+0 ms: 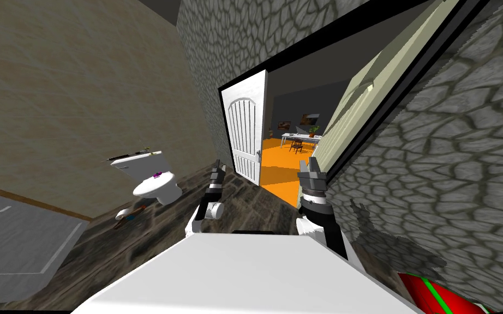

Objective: Push the door open

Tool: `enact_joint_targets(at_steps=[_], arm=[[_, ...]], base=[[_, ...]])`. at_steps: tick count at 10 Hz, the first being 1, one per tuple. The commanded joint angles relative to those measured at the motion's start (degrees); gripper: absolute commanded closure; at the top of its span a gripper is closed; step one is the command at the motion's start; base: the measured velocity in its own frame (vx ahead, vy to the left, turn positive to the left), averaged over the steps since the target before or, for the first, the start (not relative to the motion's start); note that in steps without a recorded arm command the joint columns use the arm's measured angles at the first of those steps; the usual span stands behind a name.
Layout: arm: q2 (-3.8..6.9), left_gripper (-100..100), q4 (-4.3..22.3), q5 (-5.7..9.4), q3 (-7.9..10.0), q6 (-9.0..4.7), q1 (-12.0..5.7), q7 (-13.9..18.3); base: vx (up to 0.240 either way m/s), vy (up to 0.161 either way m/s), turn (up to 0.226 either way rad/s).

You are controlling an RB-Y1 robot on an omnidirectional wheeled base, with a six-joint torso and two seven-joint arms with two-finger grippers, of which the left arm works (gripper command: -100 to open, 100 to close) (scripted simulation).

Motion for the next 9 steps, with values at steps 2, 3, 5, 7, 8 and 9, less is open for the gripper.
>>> enact_joint_targets(at_steps=[2, 3, 5, 7, 8, 9], arm=[[0.17, -100, 3.28, 0.53, -0.90, 0.13, -1.71, -0.37], [0.23, -100, 4.73, 0.77, -1.20, 0.11, -2.48, -0.48], [0.35, -100, 7.63, 1.25, -1.81, 0.07, -4.04, -0.71], [0.47, -100, 10.52, 1.73, -2.41, 0.03, -5.59, -0.93], [0.50, -100, 12.00, 1.97, -2.72, 0.01, -6.38, -1.04], [0.50, -100, 13.49, 2.22, -3.03, -0.01, -7.18, -1.15]], base=[[0.086, 0.042, -0.067], [0.083, 0.040, -0.073], [0.105, 0.041, -0.072], [0.083, 0.046, -0.067], [0.103, 0.030, -0.071], [0.100, 0.042, -0.060]])
